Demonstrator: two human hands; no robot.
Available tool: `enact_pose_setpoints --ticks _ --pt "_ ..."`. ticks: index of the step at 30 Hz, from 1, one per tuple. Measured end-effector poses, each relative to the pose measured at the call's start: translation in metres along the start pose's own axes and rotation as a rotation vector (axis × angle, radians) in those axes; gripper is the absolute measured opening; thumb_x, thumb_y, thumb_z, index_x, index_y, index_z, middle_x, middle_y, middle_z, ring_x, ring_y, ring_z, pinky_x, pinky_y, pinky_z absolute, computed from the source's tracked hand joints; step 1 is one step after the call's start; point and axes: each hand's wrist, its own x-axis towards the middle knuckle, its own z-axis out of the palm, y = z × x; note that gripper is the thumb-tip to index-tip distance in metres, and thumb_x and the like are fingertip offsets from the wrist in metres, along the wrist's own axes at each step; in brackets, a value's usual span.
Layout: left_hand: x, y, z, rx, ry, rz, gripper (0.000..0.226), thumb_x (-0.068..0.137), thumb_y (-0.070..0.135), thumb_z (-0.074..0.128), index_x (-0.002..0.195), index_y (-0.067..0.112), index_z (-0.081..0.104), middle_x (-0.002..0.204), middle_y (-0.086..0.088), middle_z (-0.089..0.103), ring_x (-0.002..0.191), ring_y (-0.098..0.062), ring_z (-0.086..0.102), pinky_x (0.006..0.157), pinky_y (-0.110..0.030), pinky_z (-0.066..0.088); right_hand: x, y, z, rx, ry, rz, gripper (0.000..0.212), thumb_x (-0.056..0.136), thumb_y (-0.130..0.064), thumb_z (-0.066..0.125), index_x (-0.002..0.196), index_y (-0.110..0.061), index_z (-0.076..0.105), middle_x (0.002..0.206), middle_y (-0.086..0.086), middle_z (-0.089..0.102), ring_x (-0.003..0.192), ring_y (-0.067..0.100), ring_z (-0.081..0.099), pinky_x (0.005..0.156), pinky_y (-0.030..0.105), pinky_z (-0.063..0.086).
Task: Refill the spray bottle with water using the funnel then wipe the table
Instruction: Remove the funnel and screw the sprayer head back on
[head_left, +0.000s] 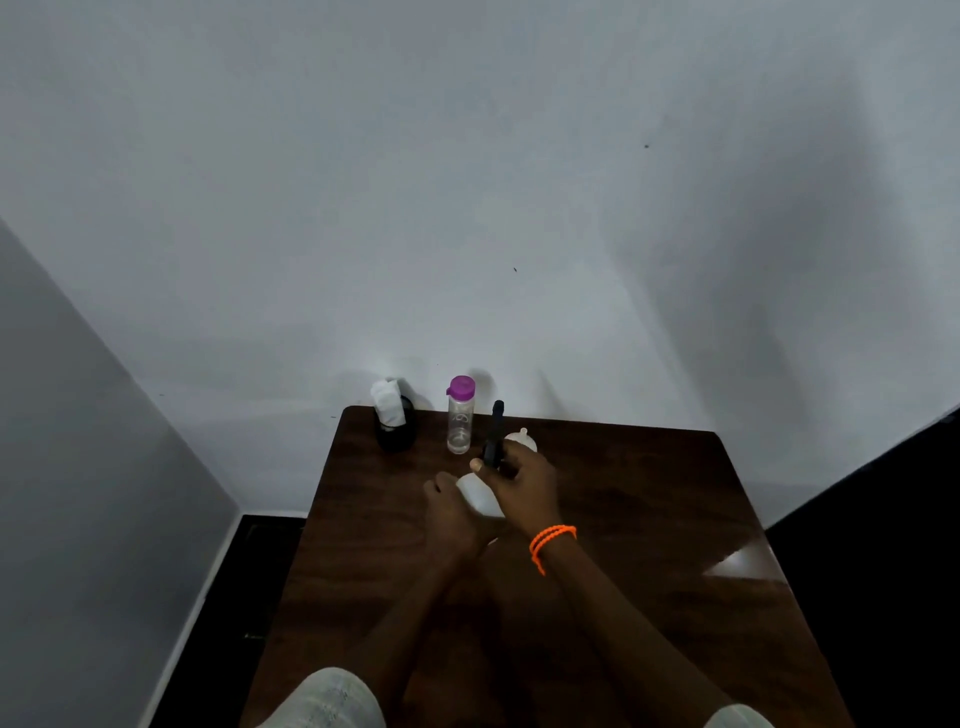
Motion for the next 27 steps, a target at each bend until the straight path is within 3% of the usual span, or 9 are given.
enact_pose_setpoints --ticks 5,9,11,14,16,19,22,25,27 --pt "-0.002 0.008 -0.008 0.045 -0.172 0.174 0.097 0.059 0.044 0.09 0.139 0.017 0.043 0.137 -0.004 0.047 0.129 -0.021 0.047 0.107 -0.03 0.038 0.02 -0.004 -0.041 -0.005 -0.199 -0.069 0.023 0.081 -0.018 0.083 0.104 -0.018 0.077 0.093 -0.012 0.074 0.085 -0.011 0.067 0.078 0.01 0.051" --pt "0.008 0.005 -0.013 -0.007 -0.224 0.18 0.086 0.061 0.044 0.091 0.133 0.017 0.053 0.119 0.01 0.055 0.116 -0.007 0.053 0.097 -0.019 0.037 0.034 0.003 -0.067 0.059 -0.32 -0.063 0.022 0.079 -0.021 0.085 0.1 -0.02 0.077 0.094 -0.002 0.078 0.092 0.012 0.074 0.086 0.034 0.059" --pt "0.006 0.015 -0.012 0.002 -0.226 0.109 0.086 0.058 0.057 0.088 0.128 0.018 0.055 0.11 0.013 0.056 0.109 -0.006 0.057 0.091 -0.018 0.041 0.033 0.006 -0.07 0.105 -0.31 -0.019 0.026 0.074 -0.024 0.089 0.098 -0.022 0.077 0.094 -0.002 0.078 0.092 0.013 0.074 0.086 0.038 0.06" --pt "-0.003 0.029 0.009 0.012 -0.198 0.11 0.069 0.068 0.027 0.089 0.125 0.017 0.051 0.11 0.013 0.056 0.1 0.0 0.056 0.085 -0.01 0.042 0.029 0.009 -0.071 0.143 -0.161 0.1 0.041 0.057 -0.038 0.096 0.087 -0.022 0.074 0.088 -0.005 0.076 0.084 0.011 0.073 0.075 0.031 0.06" --pt "-0.014 0.042 0.023 0.039 -0.157 0.107 0.048 0.085 0.03 0.073 0.125 0.02 0.048 0.117 0.006 0.059 0.112 -0.01 0.058 0.092 -0.015 0.043 0.027 0.012 -0.07 0.109 -0.054 0.145 0.046 0.054 -0.045 0.095 0.079 -0.018 0.069 0.081 -0.005 0.073 0.078 0.011 0.069 0.065 0.026 0.054" --pt "-0.019 0.032 0.045 -0.04 -0.14 0.016 0.073 0.057 0.064 0.08 0.114 0.032 0.047 0.105 0.016 0.055 0.105 -0.007 0.06 0.078 -0.008 0.04 0.024 0.019 -0.072 0.039 -0.025 0.154 0.052 0.055 -0.049 0.094 0.072 -0.015 0.059 0.072 -0.007 0.065 0.067 0.009 0.061 0.058 0.022 0.044" --pt "-0.038 0.027 0.047 -0.12 -0.066 -0.06 0.089 0.037 0.06 0.089 0.11 0.03 0.046 0.105 0.017 0.054 0.101 -0.001 0.058 0.069 -0.006 0.038 0.022 0.026 -0.076 0.069 -0.104 0.113 0.04 0.061 -0.043 0.093 0.073 -0.019 0.063 0.075 -0.007 0.068 0.072 0.005 0.063 0.064 0.021 0.049" --pt "-0.054 0.023 0.048 -0.171 -0.032 -0.094 0.091 0.037 0.055 0.093 0.112 0.028 0.049 0.108 0.014 0.056 0.1 -0.003 0.056 0.07 -0.012 0.042 0.017 0.037 -0.08 0.154 -0.337 0.095 0.023 0.075 -0.032 0.087 0.093 -0.023 0.077 0.093 -0.006 0.076 0.094 0.009 0.071 0.089 0.039 0.058" --pt "-0.065 0.019 0.046 -0.16 -0.028 -0.099 0.092 0.039 0.052 0.094 0.116 0.027 0.049 0.112 0.013 0.056 0.103 -0.005 0.056 0.075 -0.016 0.045 0.012 0.042 -0.079 0.168 -0.404 0.121 0.024 0.078 -0.03 0.085 0.099 -0.022 0.078 0.096 -0.007 0.078 0.096 0.01 0.072 0.092 0.044 0.058"
